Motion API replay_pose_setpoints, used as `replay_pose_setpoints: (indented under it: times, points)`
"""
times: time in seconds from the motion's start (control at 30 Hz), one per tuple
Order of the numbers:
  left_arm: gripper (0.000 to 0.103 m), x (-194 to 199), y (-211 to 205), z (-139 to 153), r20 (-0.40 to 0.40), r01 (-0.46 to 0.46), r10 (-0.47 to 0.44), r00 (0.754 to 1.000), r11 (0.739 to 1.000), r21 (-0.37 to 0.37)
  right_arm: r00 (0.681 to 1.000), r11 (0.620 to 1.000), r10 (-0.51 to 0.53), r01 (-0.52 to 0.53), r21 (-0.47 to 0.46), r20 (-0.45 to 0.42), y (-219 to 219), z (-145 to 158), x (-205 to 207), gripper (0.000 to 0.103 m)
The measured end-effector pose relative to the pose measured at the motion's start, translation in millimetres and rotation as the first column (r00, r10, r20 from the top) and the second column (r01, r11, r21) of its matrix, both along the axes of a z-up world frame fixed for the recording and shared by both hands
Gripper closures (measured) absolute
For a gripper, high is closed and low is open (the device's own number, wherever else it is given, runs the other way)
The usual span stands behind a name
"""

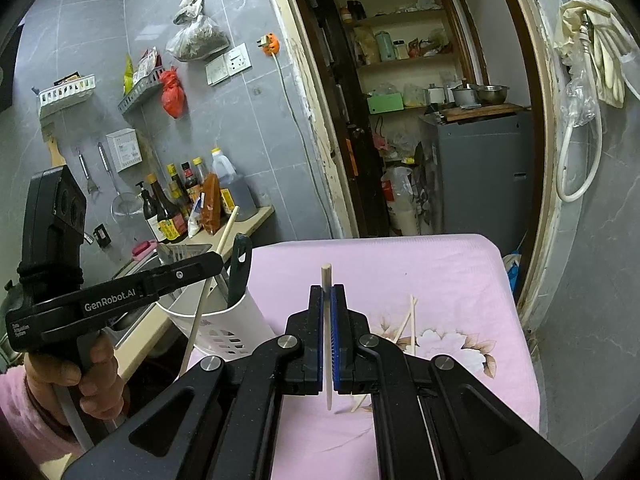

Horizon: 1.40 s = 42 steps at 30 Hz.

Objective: Organize utensils

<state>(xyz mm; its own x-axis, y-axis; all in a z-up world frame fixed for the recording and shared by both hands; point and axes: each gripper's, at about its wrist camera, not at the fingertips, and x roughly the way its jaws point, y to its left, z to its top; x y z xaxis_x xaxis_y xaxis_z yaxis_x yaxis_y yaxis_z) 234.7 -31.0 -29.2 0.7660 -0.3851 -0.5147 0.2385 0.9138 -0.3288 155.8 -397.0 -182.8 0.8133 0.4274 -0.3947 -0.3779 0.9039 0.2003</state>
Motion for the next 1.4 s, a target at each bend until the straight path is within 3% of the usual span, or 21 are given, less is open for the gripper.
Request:
replay_pose_setpoints:
  times: [0.23, 0.6, 1.03, 1.2, 1.4]
  points:
    - [0.098, -3, 14, 9, 0.031, -0.025, 0.025, 0.999, 1.0, -0.018, 0.999, 1.0, 0.001, -0.001, -0.005, 0.036, 6, 17, -9, 0.1]
    - [0.098, 6, 60, 41, 0.107, -0.118, 0.121, 0.987, 0.992, -0.038, 0.989, 0.998, 0.051, -0.046, -0.04, 0.136, 31, 76, -14, 0.1]
    - [0.098, 30, 139, 58, 0.199, -0.3, 0.308, 0.93, 0.951, -0.07, 0.945, 0.982, 0.19, -0.185, -0.042, 0.266, 89, 143, -12, 0.1]
    - [0.098, 46, 161, 44, 0.195, -0.345, 0.357, 0.914, 0.934, -0.092, 0.934, 0.976, 0.218, -0.217, -0.034, 0.283, 116, 138, 1, 0.101]
    - [0.098, 61, 176, 18, 0.188, -0.379, 0.391, 0.901, 0.92, -0.1, 0.936, 0.968, 0.24, -0.252, 0.016, 0.259, 143, 110, 27, 0.101]
